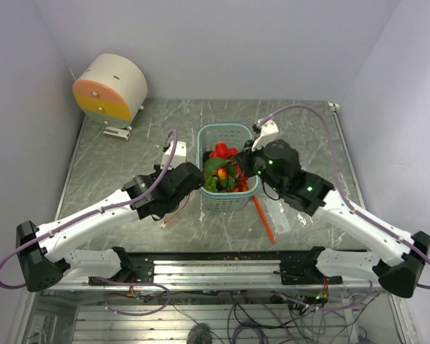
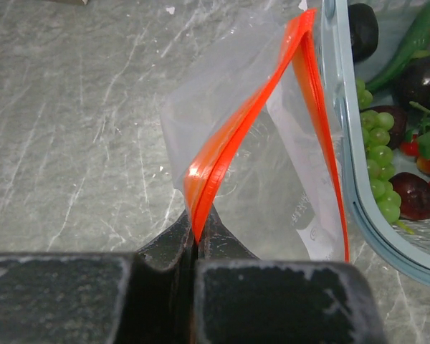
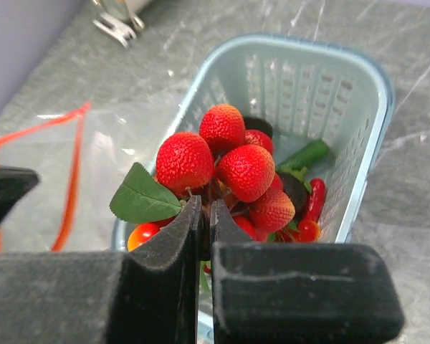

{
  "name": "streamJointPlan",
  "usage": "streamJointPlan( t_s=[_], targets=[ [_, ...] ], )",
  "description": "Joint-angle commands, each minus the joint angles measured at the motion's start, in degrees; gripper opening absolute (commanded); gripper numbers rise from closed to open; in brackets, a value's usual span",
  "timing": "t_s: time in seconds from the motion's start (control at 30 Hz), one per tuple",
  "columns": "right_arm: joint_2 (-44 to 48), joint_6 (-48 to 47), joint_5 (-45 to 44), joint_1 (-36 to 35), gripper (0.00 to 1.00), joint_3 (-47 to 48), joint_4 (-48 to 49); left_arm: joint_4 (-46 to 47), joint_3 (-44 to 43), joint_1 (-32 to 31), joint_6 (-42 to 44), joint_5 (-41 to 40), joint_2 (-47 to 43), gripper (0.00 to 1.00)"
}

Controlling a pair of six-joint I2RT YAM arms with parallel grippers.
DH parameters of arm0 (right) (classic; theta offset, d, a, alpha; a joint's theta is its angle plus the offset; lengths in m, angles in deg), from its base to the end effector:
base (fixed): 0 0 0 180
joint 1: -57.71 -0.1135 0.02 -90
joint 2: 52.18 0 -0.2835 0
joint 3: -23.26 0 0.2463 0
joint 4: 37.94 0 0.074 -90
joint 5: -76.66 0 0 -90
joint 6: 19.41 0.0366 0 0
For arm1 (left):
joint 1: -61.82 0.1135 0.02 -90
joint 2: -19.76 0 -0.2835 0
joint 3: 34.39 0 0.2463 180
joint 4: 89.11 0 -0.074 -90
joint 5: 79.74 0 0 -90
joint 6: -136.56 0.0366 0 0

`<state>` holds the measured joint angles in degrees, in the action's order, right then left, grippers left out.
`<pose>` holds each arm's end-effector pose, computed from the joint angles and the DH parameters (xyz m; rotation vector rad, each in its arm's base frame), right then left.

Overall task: Place the food in the zip-top bag and seal the zipper
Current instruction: Adjust the fake fruit at the center of the board, then pick up the fake fruit from the bin.

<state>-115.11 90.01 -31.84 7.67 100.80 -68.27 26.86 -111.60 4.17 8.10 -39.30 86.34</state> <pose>0.1592 0.1719 0.3986 -0.2687 1.8470 0.5514 0.1347 -0.1605 0.3406 0.0339 2.1210 0.1312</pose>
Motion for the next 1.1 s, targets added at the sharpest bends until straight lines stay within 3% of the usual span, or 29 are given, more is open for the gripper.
streamJointPlan(
  t_s=[0.0,0.03,0.07,0.1,0.17,0.23,0.43,0.63,0.87,0.97,1.07],
  targets=[
    [-4.7,1.7,0.1,1.9,0.00,-5.3,6.3,3.5,0.2,0.3,-1.7,2.4,-1.4,0.07],
    [-5.8,2.2,-0.4,2.5,0.04,-5.7,6.4,3.4,0.1,0.2,-1.6,2.5,-1.5,0.07],
    [-6.7,2.5,-0.4,3.0,0.19,-7.2,6.7,3.5,0.1,0.3,-1.5,2.7,-1.7,0.07],
    [-7.3,2.7,-0.5,3.1,0.46,-8.2,6.7,3.6,0.1,0.3,-1.3,2.7,-1.8,0.07],
    [-7.3,3.1,-0.3,3.2,0.77,-9.1,7.1,4.0,0.3,0.3,-1.0,2.9,-2.3,0.07],
    [-6.6,3.1,0.3,3.1,0.82,-9.4,6.9,4.5,0.6,0.2,-0.7,3.1,-2.6,0.07],
    [-5.5,4.4,3.5,3.1,0.84,-6.5,0.5,5.7,0.5,0.3,0.2,4.1,-1.5,0.07],
    [-7.2,3.6,10.2,2.3,0.84,-7.6,1.7,7.1,1.2,0.3,0.6,4.7,-1.1,0.07],
    [-13.0,3.8,7.7,2.0,0.72,-8.1,3.5,6.5,0.6,0.3,0.8,4.5,-1.1,0.07],
    [-14.9,3.8,6.0,2.0,0.57,-8.6,5.2,6.2,0.5,0.3,0.8,4.3,-1.5,0.07],
    [-16.4,4.2,3.3,2.0,0.29,-8.9,6.4,5.9,0.3,0.3,0.9,4.3,-1.7,0.07]
  ],
)
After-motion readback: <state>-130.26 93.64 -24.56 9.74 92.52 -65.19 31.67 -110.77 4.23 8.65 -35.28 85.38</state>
